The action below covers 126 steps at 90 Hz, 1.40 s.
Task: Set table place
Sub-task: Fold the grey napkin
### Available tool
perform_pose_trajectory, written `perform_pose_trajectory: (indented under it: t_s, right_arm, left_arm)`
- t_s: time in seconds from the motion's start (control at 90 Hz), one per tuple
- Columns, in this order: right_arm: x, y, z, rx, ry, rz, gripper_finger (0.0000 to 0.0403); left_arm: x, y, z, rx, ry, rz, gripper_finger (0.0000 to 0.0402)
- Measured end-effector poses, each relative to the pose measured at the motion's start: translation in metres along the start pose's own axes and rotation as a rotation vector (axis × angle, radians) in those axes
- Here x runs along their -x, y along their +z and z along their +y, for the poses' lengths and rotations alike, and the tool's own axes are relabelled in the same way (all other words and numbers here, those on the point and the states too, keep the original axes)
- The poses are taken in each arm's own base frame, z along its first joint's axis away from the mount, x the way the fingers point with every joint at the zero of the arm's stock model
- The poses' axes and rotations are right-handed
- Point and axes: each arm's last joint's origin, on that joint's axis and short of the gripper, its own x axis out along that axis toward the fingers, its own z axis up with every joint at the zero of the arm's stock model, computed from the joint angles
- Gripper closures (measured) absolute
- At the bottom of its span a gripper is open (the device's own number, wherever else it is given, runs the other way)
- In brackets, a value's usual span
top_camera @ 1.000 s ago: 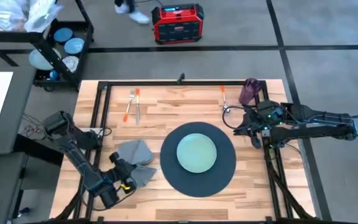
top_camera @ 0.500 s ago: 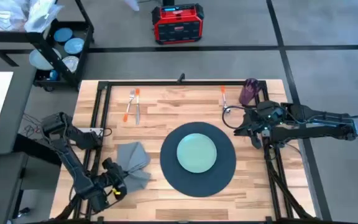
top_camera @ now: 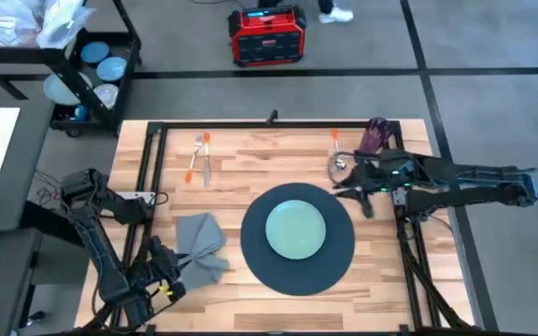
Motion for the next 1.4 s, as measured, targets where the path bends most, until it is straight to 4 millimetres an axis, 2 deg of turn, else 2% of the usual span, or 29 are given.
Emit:
perform_pose_trajectory:
  t_s: [0.133, 0.211, 0.3, 0.467, 0.6, 0.689, 0.744, 0.889, 0.989, 1.1, 1.267, 1.322, 1.4]
  right_arm:
    - [-0.06, -0.005, 0.015, 0.004, 0.07, 0.128, 0.0389]
    - [-0.089, -0.006, 0.027, 0.01, 0.103, 0.217, 0.0398]
    - [-0.111, 0.004, 0.043, 0.062, 0.139, 0.225, 0.0401]
    - [-0.128, 0.033, 0.065, 0.198, 0.221, 0.2, 0.0402]
    - [-0.141, 0.058, 0.07, 0.21, 0.353, 0.14, 0.0403]
    - [-0.16, 0.068, 0.069, 0.194, 0.484, 0.105, 0.0403]
    - [-0.175, 0.069, 0.066, 0.177, 0.529, 0.129, 0.0403]
    - [-0.216, 0.056, 0.049, 0.103, 0.545, 0.36, 0.0403]
    - [-0.227, 0.065, 0.043, 0.121, 0.559, 0.416, 0.0399]
    - [-0.226, 0.087, 0.046, 0.21, 0.55, 0.415, 0.038]
    - [-0.238, 0.106, 0.048, 0.284, 0.526, 0.4, 0.0327]
    - [-0.245, 0.106, 0.047, 0.285, 0.519, 0.401, 0.031]
    - [-0.258, 0.096, 0.046, 0.284, 0.516, 0.433, 0.029]
  left_arm:
    - [0.008, 0.017, 0.004, -0.066, 0.059, -0.028, 0.0333]
    - [0.014, 0.027, 0.006, -0.097, 0.09, -0.041, 0.0333]
    - [0.019, 0.033, 0.006, -0.112, 0.098, -0.045, 0.0333]
    - [0.017, 0.035, 0.006, -0.155, 0.101, -0.047, 0.0334]
    - [0.017, 0.035, 0.006, -0.178, 0.101, -0.057, 0.0334]
    - [0.017, 0.036, 0.005, -0.193, 0.096, -0.071, 0.0334]
    - [0.017, 0.036, 0.005, -0.204, 0.09, -0.09, 0.0334]
    - [0.016, 0.036, 0.005, -0.217, 0.091, -0.091, 0.0334]
    - [0.017, 0.035, 0.006, -0.251, 0.094, -0.076, 0.0334]
    - [0.017, 0.036, 0.006, -0.303, 0.093, -0.076, 0.0334]
    - [0.019, 0.04, 0.009, -0.322, 0.082, -0.084, 0.0334]
    - [0.02, 0.042, 0.01, -0.314, 0.077, -0.086, 0.0334]
    - [0.02, 0.043, 0.011, -0.311, 0.075, -0.09, 0.0334]
